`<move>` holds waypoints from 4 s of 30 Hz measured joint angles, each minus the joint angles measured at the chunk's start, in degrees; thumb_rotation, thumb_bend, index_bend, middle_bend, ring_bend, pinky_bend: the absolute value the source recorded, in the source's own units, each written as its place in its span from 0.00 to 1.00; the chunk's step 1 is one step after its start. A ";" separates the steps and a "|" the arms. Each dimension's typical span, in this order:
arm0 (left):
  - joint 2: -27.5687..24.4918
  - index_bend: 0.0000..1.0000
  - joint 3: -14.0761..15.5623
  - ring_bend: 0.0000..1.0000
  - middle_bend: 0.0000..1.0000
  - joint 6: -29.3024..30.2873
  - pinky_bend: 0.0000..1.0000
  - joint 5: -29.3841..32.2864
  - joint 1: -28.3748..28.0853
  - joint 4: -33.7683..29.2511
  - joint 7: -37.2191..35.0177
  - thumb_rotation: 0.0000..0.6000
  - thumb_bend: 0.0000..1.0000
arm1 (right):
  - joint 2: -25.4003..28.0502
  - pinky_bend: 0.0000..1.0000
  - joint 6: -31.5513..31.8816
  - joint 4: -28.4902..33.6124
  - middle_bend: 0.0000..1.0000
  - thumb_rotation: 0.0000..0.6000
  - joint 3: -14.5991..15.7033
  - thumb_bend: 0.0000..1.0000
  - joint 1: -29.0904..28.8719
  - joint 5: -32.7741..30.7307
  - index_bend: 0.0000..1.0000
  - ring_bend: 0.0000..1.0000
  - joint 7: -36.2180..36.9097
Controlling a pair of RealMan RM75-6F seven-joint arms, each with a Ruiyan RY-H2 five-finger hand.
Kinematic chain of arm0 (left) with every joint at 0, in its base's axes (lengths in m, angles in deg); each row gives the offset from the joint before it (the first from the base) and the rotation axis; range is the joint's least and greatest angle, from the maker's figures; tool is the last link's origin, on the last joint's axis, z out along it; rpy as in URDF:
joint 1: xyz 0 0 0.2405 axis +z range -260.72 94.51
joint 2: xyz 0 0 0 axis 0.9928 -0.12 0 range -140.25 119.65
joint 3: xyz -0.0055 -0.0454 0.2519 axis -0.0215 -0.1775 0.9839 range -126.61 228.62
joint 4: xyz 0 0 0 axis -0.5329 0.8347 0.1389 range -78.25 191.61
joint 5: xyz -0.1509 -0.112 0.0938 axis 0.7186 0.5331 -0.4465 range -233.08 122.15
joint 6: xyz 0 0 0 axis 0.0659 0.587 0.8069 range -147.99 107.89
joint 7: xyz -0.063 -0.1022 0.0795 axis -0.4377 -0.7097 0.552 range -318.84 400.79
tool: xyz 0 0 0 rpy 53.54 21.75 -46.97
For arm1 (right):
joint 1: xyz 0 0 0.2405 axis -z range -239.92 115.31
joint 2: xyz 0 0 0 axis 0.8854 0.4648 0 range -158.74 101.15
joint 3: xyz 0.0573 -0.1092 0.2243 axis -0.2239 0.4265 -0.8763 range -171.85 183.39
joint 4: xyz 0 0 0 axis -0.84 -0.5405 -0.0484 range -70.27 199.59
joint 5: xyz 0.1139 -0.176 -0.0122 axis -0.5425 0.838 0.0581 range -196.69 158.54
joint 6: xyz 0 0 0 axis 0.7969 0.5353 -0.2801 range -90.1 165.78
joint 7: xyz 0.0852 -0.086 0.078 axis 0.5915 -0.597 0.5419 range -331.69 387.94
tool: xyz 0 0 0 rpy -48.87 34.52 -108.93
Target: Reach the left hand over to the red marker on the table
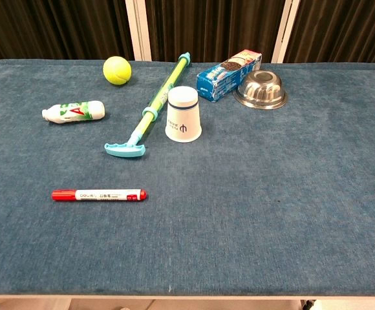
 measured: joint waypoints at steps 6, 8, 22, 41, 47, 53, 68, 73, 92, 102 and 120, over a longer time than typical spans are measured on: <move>-0.19 0.02 -0.02 0.00 0.00 0.22 0.10 -0.17 0.09 -0.12 -0.34 1.00 0.27 | -0.02 0.00 0.00 0.02 0.08 1.00 0.03 0.35 0.00 0.03 0.11 0.06 -0.11; -0.22 0.02 -0.01 0.00 0.00 0.35 0.10 -0.36 0.11 -0.16 -0.47 1.00 0.27 | -0.05 0.00 0.05 0.02 0.08 1.00 0.01 0.35 0.01 0.02 0.11 0.07 -0.14; 0.67 0.02 0.52 0.00 0.00 0.66 0.10 -0.21 0.38 -2.53 2.56 1.00 0.27 | 0.04 0.00 0.03 0.56 0.08 1.00 0.09 0.35 0.24 -0.27 0.11 0.07 0.67; 9.77 0.07 4.49 0.00 0.00 -8.97 0.10 -3.16 -5.61 -18.04 20.94 1.00 0.25 | 0.19 0.00 -0.47 0.53 0.08 1.00 0.05 0.35 0.08 -0.52 0.11 0.07 0.65; 14.51 0.15 4.79 0.00 0.00 -11.56 0.10 -1.52 -7.66 -20.06 27.21 1.00 0.24 | 0.24 0.00 -0.74 0.66 0.08 1.00 0.06 0.35 0.00 -0.67 0.11 0.06 0.65; 20.00 0.22 4.20 0.00 0.00 -14.10 0.10 2.24 -10.07 -19.77 31.91 1.00 0.23 | 0.29 0.00 -0.83 0.70 0.08 1.00 0.03 0.35 -0.01 -0.80 0.11 0.06 0.89; 31.70 0.31 1.87 0.00 0.00 -15.11 0.10 10.63 -14.77 -15.53 39.89 1.00 0.22 | 0.36 0.00 -1.18 0.74 0.08 1.00 0.00 0.35 -0.21 -0.96 0.11 0.06 0.87; 33.30 0.34 0.50 0.00 0.00 -15.68 0.10 12.93 -16.68 -13.16 40.85 1.00 0.22 | 0.39 0.00 -1.33 0.66 0.08 1.00 0.01 0.35 -0.29 -0.97 0.11 0.06 0.94; 34.84 0.46 0.10 0.00 0.00 -15.68 0.10 17.46 -20.77 -10.13 41.52 1.00 0.28 | 0.44 0.00 -1.67 0.78 0.08 1.00 0.00 0.35 -0.46 -1.24 0.11 0.06 0.72; 35.29 0.52 0.59 0.00 0.00 -15.31 0.10 19.13 -21.64 -9.19 41.47 1.00 0.34 | 0.48 0.00 -1.90 0.86 0.08 1.00 0.01 0.35 -0.56 -1.39 0.11 0.06 0.84; 23.11 0.55 -3.26 0.00 0.00 -12.07 0.10 16.06 -24.33 -22.69 43.14 1.00 0.48 | 0.62 0.00 -1.77 1.04 0.08 1.00 0.11 0.35 -0.47 -1.29 0.11 0.06 1.40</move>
